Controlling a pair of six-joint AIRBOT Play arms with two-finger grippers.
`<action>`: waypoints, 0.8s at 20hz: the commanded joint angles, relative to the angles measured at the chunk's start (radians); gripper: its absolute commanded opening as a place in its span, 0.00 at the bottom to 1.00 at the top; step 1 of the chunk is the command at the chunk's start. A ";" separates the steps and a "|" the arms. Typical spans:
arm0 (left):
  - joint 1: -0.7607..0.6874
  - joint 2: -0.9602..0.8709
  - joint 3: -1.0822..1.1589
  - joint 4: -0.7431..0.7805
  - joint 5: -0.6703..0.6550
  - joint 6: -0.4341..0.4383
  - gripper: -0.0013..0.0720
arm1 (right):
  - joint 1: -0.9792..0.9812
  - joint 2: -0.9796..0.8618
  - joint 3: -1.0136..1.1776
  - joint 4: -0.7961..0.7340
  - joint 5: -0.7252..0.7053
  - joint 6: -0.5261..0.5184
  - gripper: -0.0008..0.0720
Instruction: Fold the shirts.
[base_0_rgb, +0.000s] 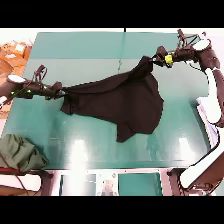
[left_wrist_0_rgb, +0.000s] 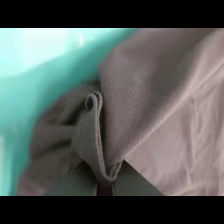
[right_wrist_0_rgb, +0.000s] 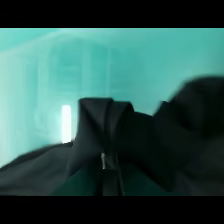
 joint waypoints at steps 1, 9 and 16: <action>0.008 -0.050 0.102 0.051 -0.003 -0.006 0.18 | -0.082 0.003 0.002 -0.009 0.161 0.038 0.17; 0.127 -0.045 0.243 0.283 -0.254 -0.096 0.59 | -0.259 0.414 -0.540 -0.245 0.185 0.031 0.15; 0.135 -0.045 0.246 0.295 -0.350 -0.095 0.59 | -0.292 0.670 -1.133 -0.261 0.107 0.028 0.83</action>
